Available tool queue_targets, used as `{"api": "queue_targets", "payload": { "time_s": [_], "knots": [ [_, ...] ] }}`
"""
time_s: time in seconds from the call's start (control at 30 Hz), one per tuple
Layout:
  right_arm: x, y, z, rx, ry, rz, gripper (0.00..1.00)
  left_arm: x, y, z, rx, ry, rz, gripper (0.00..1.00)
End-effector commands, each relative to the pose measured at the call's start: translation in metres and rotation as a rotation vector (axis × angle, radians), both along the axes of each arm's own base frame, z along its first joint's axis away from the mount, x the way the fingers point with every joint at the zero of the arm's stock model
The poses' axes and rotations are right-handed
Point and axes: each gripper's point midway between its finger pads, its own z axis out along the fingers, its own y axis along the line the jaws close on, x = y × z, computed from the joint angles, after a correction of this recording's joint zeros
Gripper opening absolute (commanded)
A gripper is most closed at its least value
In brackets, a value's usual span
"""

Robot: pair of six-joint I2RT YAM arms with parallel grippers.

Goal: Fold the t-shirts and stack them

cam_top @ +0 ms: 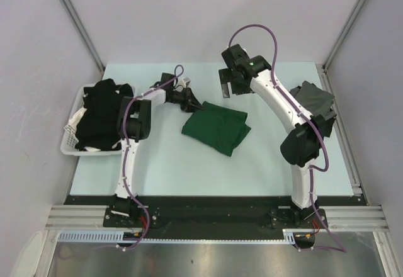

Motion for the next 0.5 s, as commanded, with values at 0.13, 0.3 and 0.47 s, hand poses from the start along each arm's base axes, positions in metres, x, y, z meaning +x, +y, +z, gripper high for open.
{"api": "queue_targets", "payload": {
  "time_s": [0.13, 0.3, 0.47],
  "knots": [
    [0.003, 0.002, 0.030, 0.052, -0.078, -0.003, 1.00, 0.000, 0.016, -0.026, 0.192, -0.027, 0.026, 0.00],
    [0.002, 0.007, 0.032, 0.013, -0.101, 0.017, 1.00, 0.012, 0.030, -0.012, 0.311, -0.122, 0.081, 0.00],
    [0.004, -0.002, 0.051, -0.134, -0.247, -0.070, 1.00, 0.027, 0.055, 0.012, 0.475, -0.258, 0.140, 0.00]
  ]
}}
